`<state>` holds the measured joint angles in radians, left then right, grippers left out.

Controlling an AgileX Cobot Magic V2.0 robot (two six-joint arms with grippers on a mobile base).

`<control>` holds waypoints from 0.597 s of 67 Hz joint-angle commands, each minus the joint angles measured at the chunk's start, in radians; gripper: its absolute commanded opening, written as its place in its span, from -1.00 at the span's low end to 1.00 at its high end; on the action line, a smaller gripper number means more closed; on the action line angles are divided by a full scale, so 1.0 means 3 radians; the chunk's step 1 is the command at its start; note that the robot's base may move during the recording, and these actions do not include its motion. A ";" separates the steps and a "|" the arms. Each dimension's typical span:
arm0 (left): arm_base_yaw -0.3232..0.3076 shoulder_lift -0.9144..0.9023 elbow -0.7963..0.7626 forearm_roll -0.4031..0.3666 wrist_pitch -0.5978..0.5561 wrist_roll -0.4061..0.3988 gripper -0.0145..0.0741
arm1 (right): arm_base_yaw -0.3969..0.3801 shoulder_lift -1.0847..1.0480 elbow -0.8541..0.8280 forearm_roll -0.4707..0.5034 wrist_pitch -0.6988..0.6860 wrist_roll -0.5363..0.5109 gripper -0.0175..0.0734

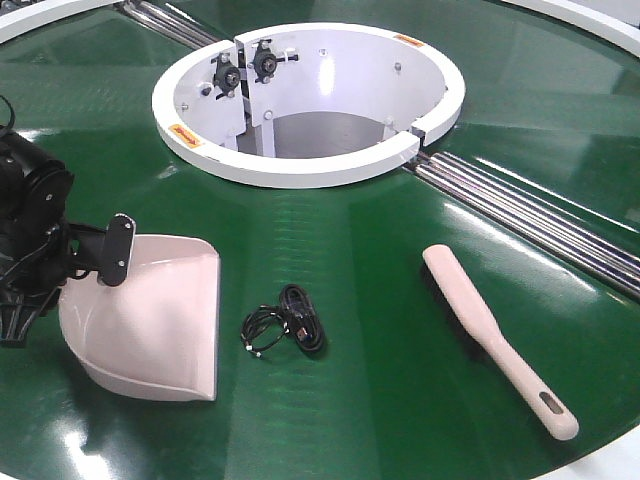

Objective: Clean and inspect green conveyor with broom and dustpan
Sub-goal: 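Lift and tilt the dustpan with the left gripper, holding it steady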

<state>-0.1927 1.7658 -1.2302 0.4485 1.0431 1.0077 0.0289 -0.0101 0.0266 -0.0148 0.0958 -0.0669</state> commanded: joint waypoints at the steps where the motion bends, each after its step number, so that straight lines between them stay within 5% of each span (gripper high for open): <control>1: -0.0021 -0.0147 -0.0098 0.0217 -0.0021 -0.0141 -0.69 | -0.0013 -0.0061 0.0041 -0.0025 -0.0243 -0.0011 -0.64; 40: -0.0079 -0.0147 -0.0098 0.0002 -0.0171 0.0013 -0.69 | -0.0013 -0.0061 0.0041 -0.0025 -0.0243 -0.0011 -0.64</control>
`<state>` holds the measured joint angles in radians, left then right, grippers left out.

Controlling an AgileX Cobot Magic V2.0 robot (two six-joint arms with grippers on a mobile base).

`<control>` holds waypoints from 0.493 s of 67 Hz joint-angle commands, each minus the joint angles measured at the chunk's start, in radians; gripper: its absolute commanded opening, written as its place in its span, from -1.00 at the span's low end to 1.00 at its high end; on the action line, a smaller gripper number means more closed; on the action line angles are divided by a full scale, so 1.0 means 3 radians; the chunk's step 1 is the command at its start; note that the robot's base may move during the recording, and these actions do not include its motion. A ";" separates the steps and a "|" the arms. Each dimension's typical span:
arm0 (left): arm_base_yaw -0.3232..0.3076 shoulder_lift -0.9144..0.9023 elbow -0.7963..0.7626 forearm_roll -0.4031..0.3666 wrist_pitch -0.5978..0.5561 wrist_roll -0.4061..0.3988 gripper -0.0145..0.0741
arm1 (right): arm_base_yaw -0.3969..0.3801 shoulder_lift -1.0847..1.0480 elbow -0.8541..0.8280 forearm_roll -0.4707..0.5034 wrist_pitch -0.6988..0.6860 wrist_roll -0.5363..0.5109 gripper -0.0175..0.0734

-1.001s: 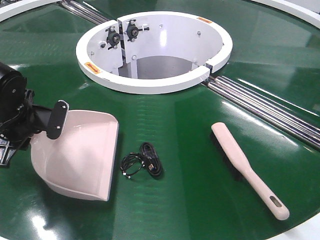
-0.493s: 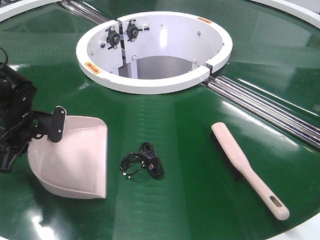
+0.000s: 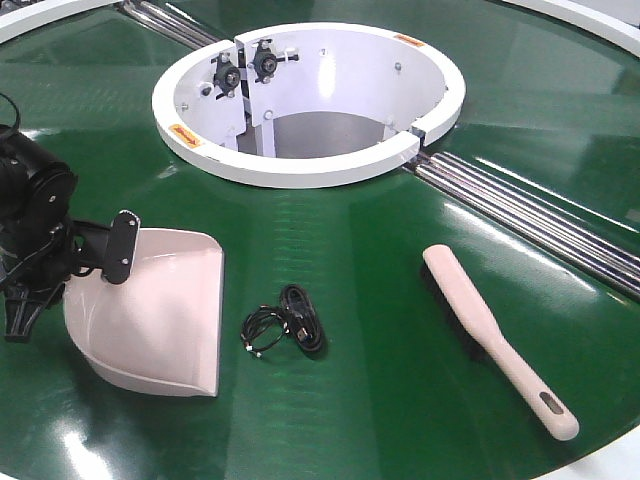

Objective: Clean and inspect green conveyor with broom and dustpan
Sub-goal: 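Lift and tilt the dustpan with the left gripper, holding it steady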

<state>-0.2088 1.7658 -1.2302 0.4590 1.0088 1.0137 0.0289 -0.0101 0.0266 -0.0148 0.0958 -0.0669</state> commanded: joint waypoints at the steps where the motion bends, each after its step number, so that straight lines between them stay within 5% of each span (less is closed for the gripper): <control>1: -0.0025 -0.0147 -0.0098 -0.0039 -0.0057 0.0002 -0.69 | -0.0013 -0.0061 0.0041 -0.0025 -0.0243 -0.0011 -0.64; 33: -0.0025 -0.0147 -0.0098 -0.0155 -0.0011 0.0238 -0.69 | -0.0013 -0.0061 0.0041 -0.0025 -0.0243 -0.0011 -0.64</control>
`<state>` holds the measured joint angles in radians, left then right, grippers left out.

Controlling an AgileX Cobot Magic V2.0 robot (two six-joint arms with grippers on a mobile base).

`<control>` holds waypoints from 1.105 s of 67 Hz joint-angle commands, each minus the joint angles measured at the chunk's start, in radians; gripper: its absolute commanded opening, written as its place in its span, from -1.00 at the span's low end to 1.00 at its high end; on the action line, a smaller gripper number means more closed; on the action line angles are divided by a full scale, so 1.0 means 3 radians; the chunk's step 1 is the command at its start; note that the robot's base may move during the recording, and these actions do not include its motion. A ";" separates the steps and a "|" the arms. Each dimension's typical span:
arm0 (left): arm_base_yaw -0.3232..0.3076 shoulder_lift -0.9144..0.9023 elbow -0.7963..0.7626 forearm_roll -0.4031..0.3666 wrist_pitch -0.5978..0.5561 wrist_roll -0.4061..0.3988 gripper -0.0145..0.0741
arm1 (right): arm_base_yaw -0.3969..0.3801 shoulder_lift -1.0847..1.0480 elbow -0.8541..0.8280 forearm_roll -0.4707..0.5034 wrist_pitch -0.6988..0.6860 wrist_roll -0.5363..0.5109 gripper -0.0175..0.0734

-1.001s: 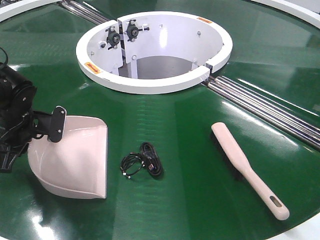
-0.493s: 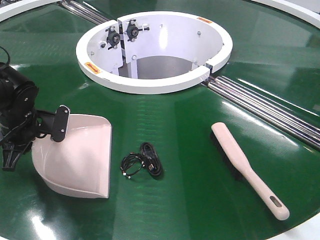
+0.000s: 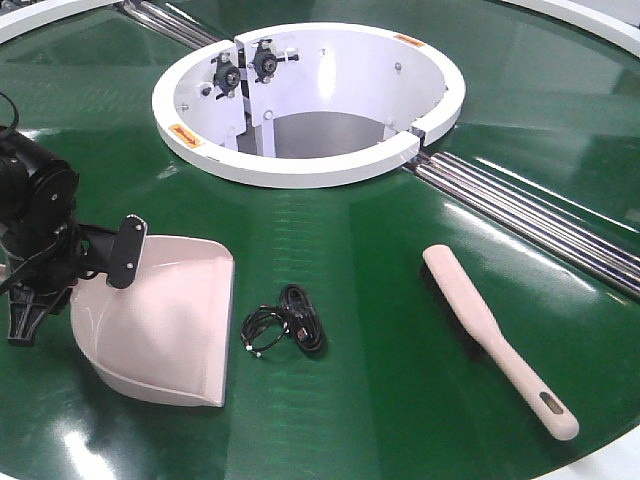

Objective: Clean and inspect green conveyor with broom and dustpan
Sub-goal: 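Lift and tilt the dustpan with the left gripper, holding it steady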

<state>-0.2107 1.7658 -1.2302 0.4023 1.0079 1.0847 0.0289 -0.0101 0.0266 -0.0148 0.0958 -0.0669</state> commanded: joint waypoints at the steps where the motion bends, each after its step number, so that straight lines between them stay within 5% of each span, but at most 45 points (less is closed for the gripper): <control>1: -0.0019 -0.0147 -0.0098 0.0034 -0.0008 0.0002 -0.69 | -0.0013 -0.0061 0.0041 -0.0025 -0.0243 -0.0011 -0.64; 74: -0.0019 -0.0157 -0.0098 0.0040 0.0019 -0.0001 -0.69 | -0.0013 -0.0061 0.0041 -0.0025 -0.0247 -0.0011 -0.64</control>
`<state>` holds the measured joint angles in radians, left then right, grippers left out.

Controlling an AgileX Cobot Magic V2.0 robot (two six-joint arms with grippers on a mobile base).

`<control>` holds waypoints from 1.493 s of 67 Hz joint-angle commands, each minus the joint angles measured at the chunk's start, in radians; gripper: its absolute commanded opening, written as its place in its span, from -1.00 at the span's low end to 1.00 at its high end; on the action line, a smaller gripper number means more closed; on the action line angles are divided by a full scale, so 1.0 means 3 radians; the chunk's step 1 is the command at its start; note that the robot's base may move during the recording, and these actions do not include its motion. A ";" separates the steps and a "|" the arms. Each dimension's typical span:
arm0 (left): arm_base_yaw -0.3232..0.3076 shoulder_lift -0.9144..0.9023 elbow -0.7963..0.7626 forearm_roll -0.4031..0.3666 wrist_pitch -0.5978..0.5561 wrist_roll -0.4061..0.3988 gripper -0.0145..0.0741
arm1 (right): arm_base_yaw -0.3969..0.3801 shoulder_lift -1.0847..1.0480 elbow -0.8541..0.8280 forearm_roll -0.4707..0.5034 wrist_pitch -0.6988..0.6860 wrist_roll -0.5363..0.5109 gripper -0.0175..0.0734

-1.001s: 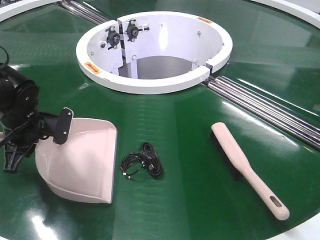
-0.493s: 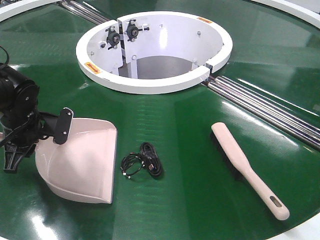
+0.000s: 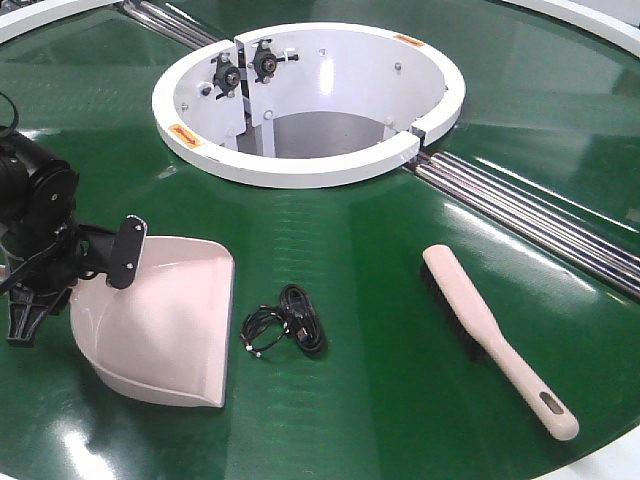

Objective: Clean and inspect green conveyor with broom and dustpan
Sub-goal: 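Lift and tilt the dustpan with the left gripper, holding it steady, then lower the right gripper and grasp the pink brush handle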

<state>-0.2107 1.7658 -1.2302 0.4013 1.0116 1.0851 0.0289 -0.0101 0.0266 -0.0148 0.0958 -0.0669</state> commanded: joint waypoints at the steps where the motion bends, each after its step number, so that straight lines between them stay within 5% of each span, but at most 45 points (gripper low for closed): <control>1: -0.0019 -0.0157 -0.0098 0.0043 0.0006 -0.0003 -0.69 | -0.0013 -0.0061 0.0041 -0.0025 -0.0247 -0.0011 -0.64; 27: -0.0019 -0.0157 -0.0098 0.0048 0.0010 -0.0003 -0.69 | -0.0013 -0.0058 -0.0089 -0.0044 -0.0668 -0.0016 -0.64; 54: -0.0016 -0.0157 -0.0098 0.0047 0.0006 -0.0003 -0.69 | -0.0013 0.1214 -0.1573 0.0279 0.1034 0.0114 -0.64; 79: -0.0016 -0.0157 -0.0098 0.0047 0.0006 -0.0003 -0.69 | -0.0013 0.1780 -0.1707 0.0366 0.1157 0.0122 -0.61; 100: -0.0016 -0.0157 -0.0098 0.0047 0.0006 -0.0003 -0.69 | 0.0278 0.2208 -0.2099 0.0283 0.1791 0.0122 -0.03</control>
<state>-0.2107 1.7658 -1.2302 0.4013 1.0131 1.0851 0.0878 0.6053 -0.5402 0.0874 0.6374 -0.0296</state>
